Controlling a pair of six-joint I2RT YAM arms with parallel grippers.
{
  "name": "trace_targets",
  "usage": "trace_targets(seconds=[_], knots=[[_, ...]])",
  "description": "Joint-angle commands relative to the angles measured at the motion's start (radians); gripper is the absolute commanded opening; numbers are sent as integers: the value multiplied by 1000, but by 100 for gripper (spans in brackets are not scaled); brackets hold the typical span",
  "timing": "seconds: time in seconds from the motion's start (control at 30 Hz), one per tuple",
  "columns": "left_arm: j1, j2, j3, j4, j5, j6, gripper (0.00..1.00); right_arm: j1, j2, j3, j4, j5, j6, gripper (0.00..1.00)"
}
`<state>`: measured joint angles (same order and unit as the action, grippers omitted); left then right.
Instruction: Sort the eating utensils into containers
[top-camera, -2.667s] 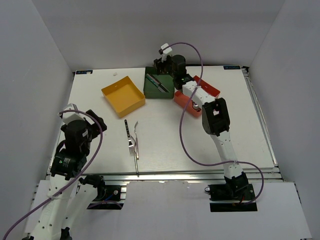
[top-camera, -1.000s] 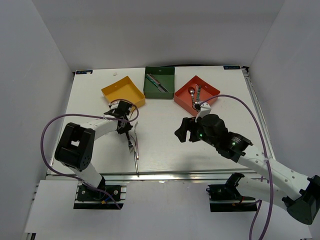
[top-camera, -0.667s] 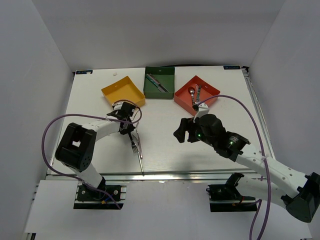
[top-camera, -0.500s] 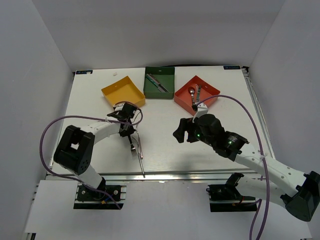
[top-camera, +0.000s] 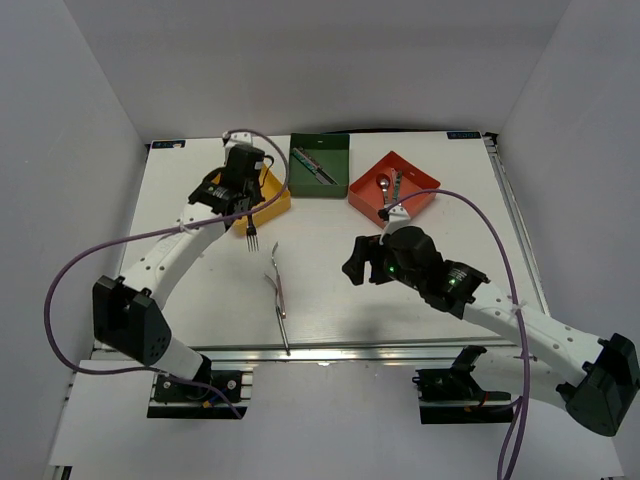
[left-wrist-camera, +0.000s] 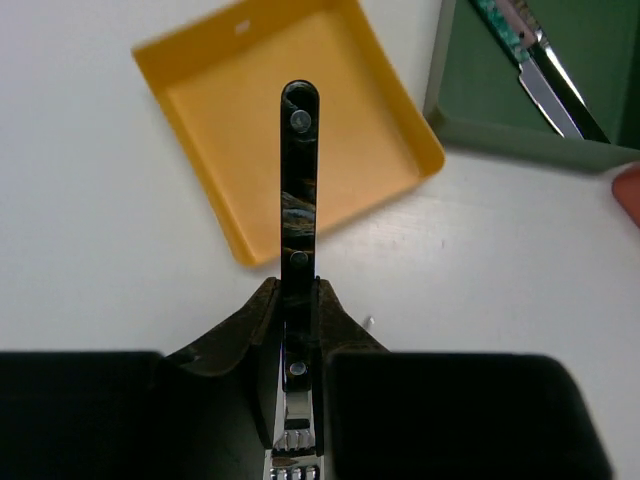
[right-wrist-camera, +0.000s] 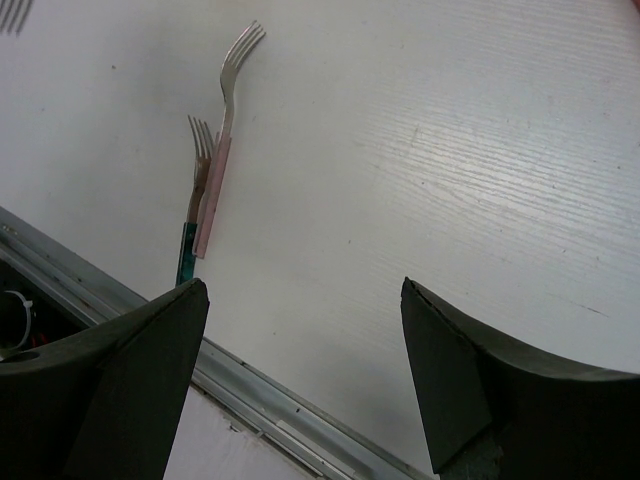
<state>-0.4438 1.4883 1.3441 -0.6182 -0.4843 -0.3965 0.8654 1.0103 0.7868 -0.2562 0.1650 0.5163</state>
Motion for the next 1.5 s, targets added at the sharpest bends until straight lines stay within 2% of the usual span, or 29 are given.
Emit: trace_targets(seconds=[0.0,0.17,0.3,0.4,0.47,0.5,0.57,0.6,0.7,0.77,0.8,0.87,0.97,1.0,1.03,1.07,1.13,1.17,1.2,1.27,1.3,1.4,1.47], knots=[[43,114,102,103,-41,325,0,6,17,-4,61,-19,-12,82],[145,306,330,176,198,475,0,4,20,-12,71,-33,-21,82],[186,476,444,201,200,553,0,6,24,6,43,-30,-50,82],[208,530,493,218,248,567,0,6,25,19,29,-27,-71,82],[212,570,510,209,279,570,5,6,27,22,29,-32,-79,82],[214,581,515,203,274,568,13,6,31,26,29,-32,-81,82],[214,586,503,209,276,558,22,6,42,34,26,-30,-90,83],[214,581,480,216,270,553,35,6,45,38,26,-30,-91,82],[214,537,451,251,225,518,54,6,51,45,23,-22,-93,82],[214,480,440,261,182,493,76,6,47,45,18,-24,-87,82],[214,457,441,259,174,464,98,6,44,45,17,-22,-82,83],[212,412,469,246,144,429,98,6,27,45,14,-18,-79,82],[212,319,492,167,116,264,98,6,2,48,-6,8,-75,83],[212,261,475,109,110,131,98,4,-4,46,-20,19,-72,83],[212,224,443,80,122,67,98,6,-9,43,-26,37,-71,84],[211,183,325,66,185,18,98,4,-13,35,-29,48,-71,84],[165,55,178,31,150,-138,98,6,-15,31,-61,71,-68,85],[81,11,18,32,126,-166,98,6,-18,25,-70,77,-61,85],[32,-32,-62,53,52,-235,98,6,-22,19,-75,80,-56,85],[-94,-158,-225,133,29,-371,98,6,-38,6,-83,83,-42,85],[-134,-198,-373,158,20,-408,98,6,-41,-6,-89,90,-39,85],[-310,-316,-546,161,-100,-566,97,6,-50,-27,-109,82,-19,85],[-443,-345,-586,149,-129,-654,93,7,-52,-40,-109,74,-16,84]])
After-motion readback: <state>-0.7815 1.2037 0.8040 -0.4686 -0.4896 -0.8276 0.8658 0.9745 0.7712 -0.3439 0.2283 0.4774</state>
